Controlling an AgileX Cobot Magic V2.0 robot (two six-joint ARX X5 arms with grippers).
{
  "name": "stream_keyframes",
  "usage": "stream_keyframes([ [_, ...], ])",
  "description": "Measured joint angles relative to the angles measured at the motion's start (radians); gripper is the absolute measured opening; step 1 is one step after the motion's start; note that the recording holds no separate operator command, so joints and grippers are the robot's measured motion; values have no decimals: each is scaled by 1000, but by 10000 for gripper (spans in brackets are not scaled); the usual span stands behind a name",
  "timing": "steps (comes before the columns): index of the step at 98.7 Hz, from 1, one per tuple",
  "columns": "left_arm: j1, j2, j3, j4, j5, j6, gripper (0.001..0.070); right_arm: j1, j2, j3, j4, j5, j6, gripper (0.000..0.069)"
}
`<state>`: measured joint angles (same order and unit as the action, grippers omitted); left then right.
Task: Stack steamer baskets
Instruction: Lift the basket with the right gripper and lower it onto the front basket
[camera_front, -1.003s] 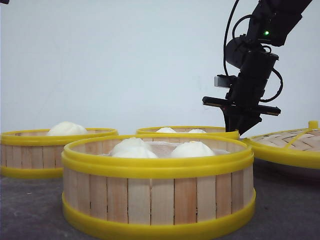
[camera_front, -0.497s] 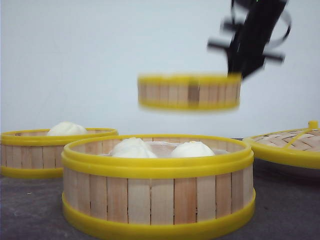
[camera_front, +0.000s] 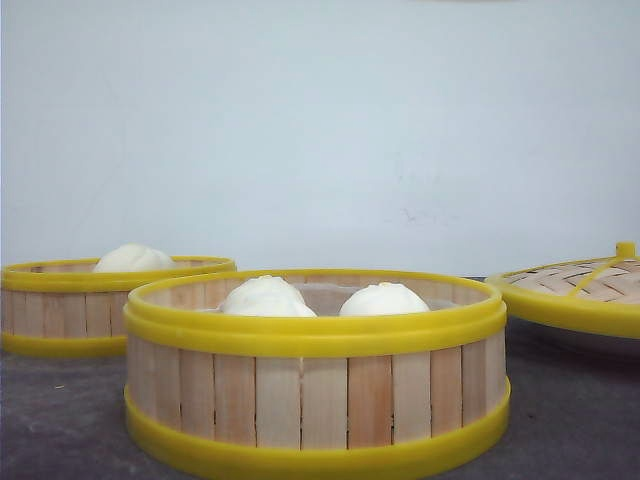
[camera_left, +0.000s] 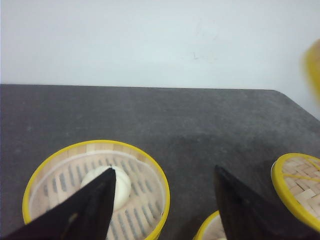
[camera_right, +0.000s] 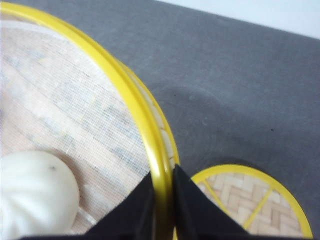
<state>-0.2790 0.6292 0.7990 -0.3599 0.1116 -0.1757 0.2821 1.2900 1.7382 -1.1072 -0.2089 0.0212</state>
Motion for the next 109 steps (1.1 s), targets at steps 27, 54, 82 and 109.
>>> stream_keyframes([
  [27, 0, 0, 0, -14, 0, 0, 374, 65, -60, -119, -40, 1, -18, 29],
  [54, 0, 0, 0, -23, 0, 0, 374, 142, -59, -376, 153, 3, -3, 29],
  [82, 0, 0, 0, -25, 16, 0, 374, 213, 16, -499, 285, 18, 36, 29],
  [109, 0, 0, 0, -25, 16, 0, 374, 259, 122, -499, 337, 64, 37, 29],
])
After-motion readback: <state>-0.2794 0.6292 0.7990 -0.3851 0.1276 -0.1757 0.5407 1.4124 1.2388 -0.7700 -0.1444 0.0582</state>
